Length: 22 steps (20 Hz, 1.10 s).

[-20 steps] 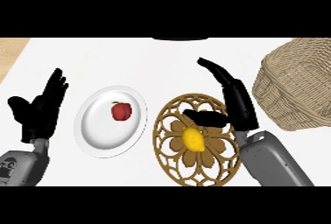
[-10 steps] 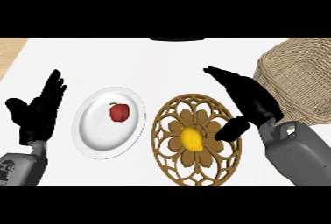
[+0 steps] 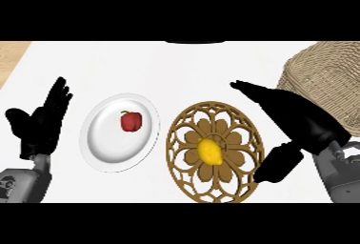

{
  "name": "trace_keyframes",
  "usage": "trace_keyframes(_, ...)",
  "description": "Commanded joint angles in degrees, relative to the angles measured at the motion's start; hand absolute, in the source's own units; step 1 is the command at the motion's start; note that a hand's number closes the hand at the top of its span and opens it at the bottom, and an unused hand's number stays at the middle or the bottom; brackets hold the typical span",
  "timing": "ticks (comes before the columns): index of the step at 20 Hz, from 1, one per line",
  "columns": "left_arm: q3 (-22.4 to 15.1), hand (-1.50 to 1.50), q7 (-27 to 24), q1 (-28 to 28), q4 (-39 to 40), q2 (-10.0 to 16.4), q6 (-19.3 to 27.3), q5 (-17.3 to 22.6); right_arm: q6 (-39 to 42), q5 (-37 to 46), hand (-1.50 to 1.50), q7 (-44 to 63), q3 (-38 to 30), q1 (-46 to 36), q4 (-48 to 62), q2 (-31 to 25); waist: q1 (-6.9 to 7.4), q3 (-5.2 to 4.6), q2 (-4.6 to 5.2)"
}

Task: Pick the lemon from the placemat and place it in the basket

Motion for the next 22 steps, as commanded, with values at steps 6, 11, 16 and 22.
trace_keyframes(6, 1.07, 0.0, 3.61, -3.28, -1.14, -2.35, 0.41, -3.86, -2.9, 10.31, -1.5, -11.39, -1.61, 10.19, 2.08, 5.54, 0.29, 0.08, 0.27)
trace_keyframes(11, 3.3, 0.0, 1.21, 0.22, -1.55, -2.37, -3.25, -3.5, -6.88, 18.38, -1.5, -17.76, 2.01, 13.32, 6.69, 10.95, 0.49, 0.06, 0.28)
trace_keyframes(16, 4.25, 0.0, 1.95, 1.12, -2.86, -3.44, -4.02, -4.31, -11.27, 24.08, -1.5, -26.41, 2.92, 18.18, 10.08, 12.94, 0.49, 0.07, 0.24)
trace_keyframes(22, 5.23, 0.0, 0.52, 0.21, -1.63, -5.91, -4.28, -6.69, -13.76, 29.63, -1.5, -33.42, 1.97, 21.59, 13.31, 13.57, 0.35, 0.06, 0.25)
